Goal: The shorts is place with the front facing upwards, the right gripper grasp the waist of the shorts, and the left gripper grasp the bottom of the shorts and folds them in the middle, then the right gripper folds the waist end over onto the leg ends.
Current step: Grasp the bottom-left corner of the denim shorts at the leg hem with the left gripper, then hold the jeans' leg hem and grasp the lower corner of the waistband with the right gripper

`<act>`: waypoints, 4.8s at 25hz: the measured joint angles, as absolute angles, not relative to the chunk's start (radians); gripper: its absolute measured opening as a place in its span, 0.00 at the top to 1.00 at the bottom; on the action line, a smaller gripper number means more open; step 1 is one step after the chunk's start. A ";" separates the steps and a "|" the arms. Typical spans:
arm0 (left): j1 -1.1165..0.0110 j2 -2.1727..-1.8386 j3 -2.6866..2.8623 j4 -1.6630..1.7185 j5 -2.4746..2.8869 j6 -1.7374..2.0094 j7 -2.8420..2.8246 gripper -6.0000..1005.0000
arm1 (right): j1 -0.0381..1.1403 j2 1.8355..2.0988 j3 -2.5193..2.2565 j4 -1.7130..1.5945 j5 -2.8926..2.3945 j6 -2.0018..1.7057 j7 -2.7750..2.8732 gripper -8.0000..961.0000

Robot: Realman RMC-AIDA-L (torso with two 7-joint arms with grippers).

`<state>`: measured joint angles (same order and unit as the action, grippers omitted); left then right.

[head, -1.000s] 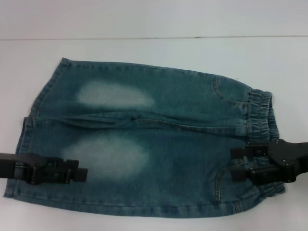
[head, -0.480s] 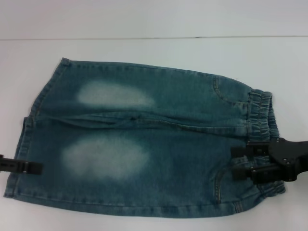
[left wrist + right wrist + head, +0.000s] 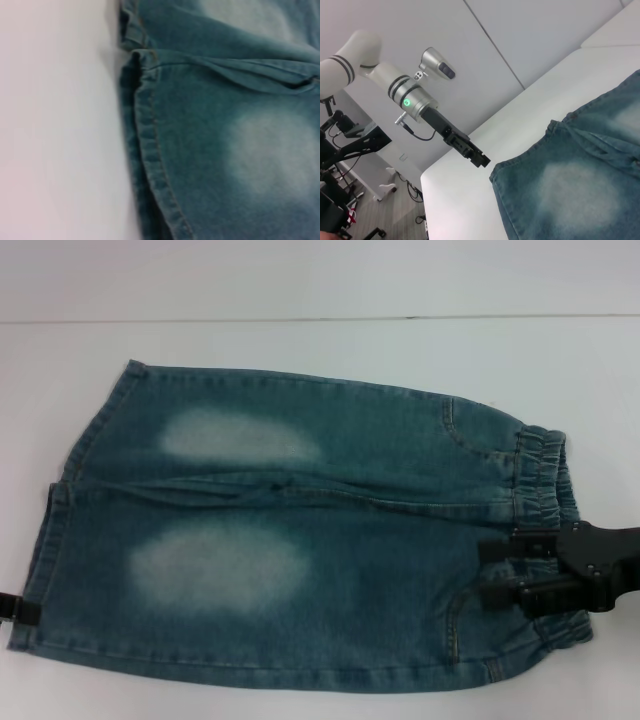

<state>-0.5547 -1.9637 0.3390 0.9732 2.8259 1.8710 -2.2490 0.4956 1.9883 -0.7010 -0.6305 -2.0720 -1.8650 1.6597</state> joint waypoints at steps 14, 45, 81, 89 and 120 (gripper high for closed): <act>-0.556 -1.970 0.378 0.922 2.856 1.787 -2.257 0.30 | 0.507 1.987 -0.701 -0.631 -2.076 -1.861 1.659 0.07; -0.576 -1.971 0.425 0.866 2.856 1.728 -2.242 0.71 | 0.527 1.986 -0.701 -0.631 -2.074 -1.853 1.659 0.07; -0.634 -1.970 0.430 0.862 2.764 1.733 -2.234 0.96 | 0.730 1.863 -0.769 -0.789 -2.640 -1.877 2.093 0.07; -0.641 -1.969 0.431 0.841 2.764 1.726 -2.233 0.95 | 0.784 1.888 -0.836 -0.716 -2.704 -1.851 2.097 0.07; -0.655 -1.976 0.425 0.825 2.764 1.726 -2.229 0.94 | 0.848 1.955 -0.943 -0.622 -2.761 -1.777 2.108 0.09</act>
<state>-0.6550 -1.9758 0.4249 0.8252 2.7641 1.7260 -2.2292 0.8478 1.9554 -0.9428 -0.6222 -2.7610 -1.7768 2.1076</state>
